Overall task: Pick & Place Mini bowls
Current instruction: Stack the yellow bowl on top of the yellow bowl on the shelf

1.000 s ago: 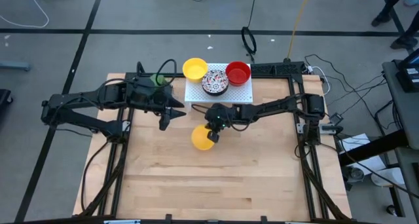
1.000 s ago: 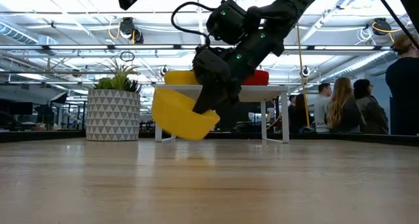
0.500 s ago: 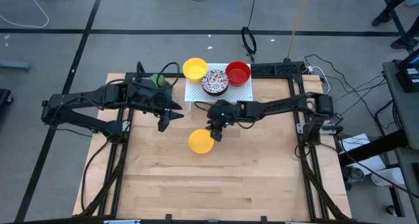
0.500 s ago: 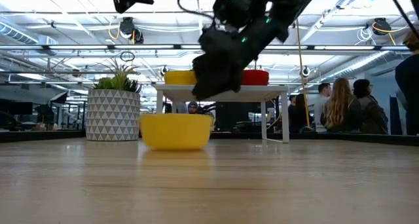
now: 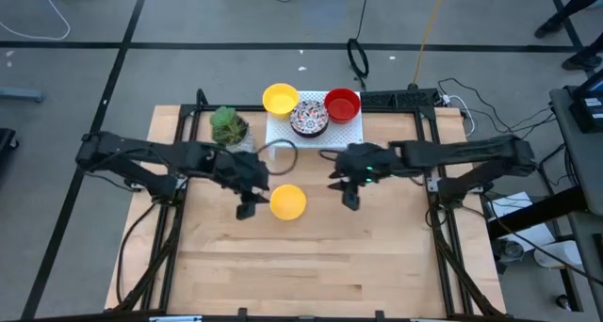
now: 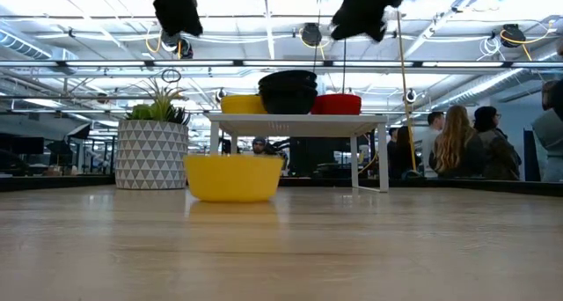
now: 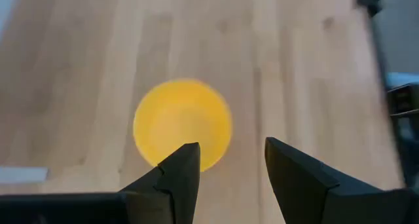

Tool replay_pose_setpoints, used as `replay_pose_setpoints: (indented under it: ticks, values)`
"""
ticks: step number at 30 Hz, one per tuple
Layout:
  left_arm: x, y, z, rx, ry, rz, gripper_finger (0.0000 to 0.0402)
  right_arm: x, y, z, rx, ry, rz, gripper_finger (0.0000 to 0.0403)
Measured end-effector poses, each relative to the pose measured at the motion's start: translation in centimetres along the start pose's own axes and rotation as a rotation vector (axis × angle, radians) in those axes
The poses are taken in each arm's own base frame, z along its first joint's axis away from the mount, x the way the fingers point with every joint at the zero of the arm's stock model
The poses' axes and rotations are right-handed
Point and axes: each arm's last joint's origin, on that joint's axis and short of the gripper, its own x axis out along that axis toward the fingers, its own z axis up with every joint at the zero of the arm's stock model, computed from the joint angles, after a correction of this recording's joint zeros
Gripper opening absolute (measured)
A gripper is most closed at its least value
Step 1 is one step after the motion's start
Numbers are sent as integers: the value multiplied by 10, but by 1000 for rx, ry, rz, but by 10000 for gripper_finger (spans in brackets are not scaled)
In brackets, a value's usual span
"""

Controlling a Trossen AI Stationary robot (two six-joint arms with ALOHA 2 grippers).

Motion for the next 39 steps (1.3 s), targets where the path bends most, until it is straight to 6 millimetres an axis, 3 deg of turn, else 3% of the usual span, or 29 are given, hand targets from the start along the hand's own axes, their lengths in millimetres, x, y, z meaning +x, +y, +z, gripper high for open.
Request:
replay_pose_setpoints:
  ticks: [7, 12, 20, 26, 39]
  values:
    - [43, 3, -7, -50, 145, 193, 175, -61, 22, -17, -73, -90, -130, 128]
    - [63, 11, -10, -79, 206, 256, 175, -79, 20, -48, -180, -103, -94, 128]
    - [83, 30, -10, -134, 219, 382, 175, -70, -4, -114, -123, -201, -52, 128]
    - [103, 47, -10, -212, 225, 440, 175, -59, -18, -152, -110, -333, -8, 128]
    - [149, 63, -23, -234, 326, 430, 175, -40, -35, -201, -93, -523, 47, 128]
